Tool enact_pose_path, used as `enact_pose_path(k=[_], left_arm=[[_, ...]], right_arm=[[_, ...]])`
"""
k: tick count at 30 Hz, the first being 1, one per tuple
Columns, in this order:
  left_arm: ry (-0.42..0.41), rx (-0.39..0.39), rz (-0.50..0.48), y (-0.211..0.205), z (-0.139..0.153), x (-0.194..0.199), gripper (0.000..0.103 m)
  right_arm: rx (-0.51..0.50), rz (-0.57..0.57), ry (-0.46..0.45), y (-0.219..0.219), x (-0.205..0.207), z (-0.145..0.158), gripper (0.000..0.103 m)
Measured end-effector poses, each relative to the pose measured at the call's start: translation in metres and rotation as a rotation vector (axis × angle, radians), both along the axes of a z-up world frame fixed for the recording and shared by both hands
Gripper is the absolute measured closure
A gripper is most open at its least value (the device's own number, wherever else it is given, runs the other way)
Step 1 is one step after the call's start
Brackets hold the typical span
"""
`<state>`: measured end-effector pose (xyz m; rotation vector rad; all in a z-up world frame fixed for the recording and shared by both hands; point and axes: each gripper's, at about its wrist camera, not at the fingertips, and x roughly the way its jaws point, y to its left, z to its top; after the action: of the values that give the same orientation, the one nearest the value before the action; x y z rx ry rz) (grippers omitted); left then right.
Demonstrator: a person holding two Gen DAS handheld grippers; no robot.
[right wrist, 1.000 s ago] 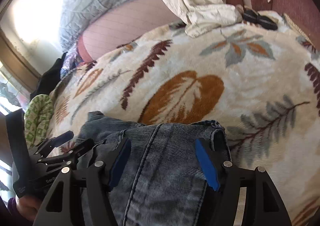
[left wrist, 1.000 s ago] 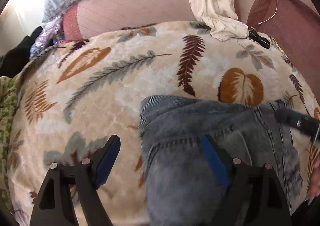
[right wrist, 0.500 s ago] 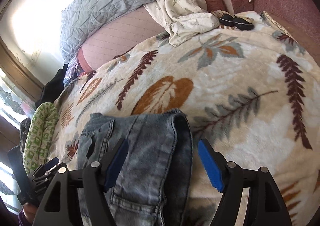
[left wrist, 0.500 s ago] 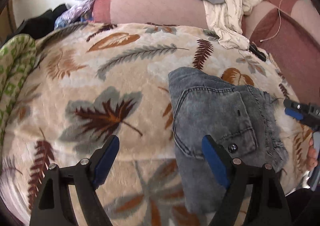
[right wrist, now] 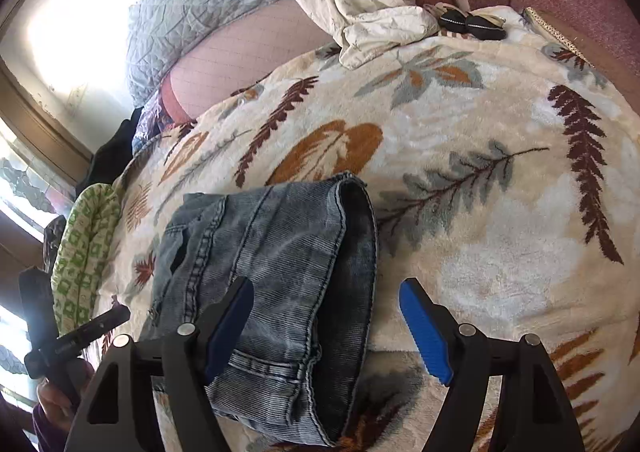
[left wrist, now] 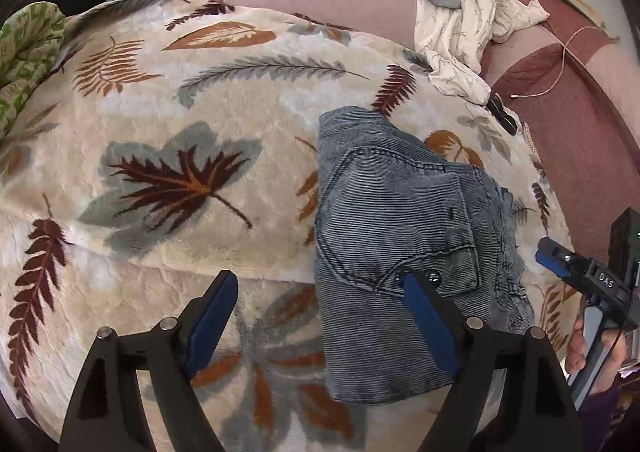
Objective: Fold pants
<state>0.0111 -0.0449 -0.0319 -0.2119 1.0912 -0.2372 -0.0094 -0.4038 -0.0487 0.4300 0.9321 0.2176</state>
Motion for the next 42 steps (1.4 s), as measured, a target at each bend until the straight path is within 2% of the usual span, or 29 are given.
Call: enact_pose_path(k=[4,13,23,30,34,42], left_arm=[[-0.013,0.004,-0.025,-0.008,0.001,0.004,0.018],[-0.009,-0.07,-0.042,-0.019,-0.003,0.021,0.018],[0.093,-0.133,-0.064,-0.026,-0.031,0.033,0.017],[0.099,-0.175,-0.09,-0.026,-0.034,0.031,0.017],[0.075,-0.138,-0.123,-0.034,-0.033,0.029,0.017],[0.1,-0.188,-0.113,-0.029,-0.039,0.038,0.013]], right_arm=[[0.024,-0.002,0.018,-0.003,0.001,-0.005,0.024],[0.001,0.013,0.046,0.003,0.008,-0.013,0.024],[0.005,0.028,0.116,0.006,0.019,-0.033,0.023],[0.13,0.084,0.124,0.012,0.023,-0.038,0.022],[0.168,0.114,0.13,0.019,0.025,-0.039,0.022],[0.214,0.131,0.13,0.027,0.031,-0.046,0.02]])
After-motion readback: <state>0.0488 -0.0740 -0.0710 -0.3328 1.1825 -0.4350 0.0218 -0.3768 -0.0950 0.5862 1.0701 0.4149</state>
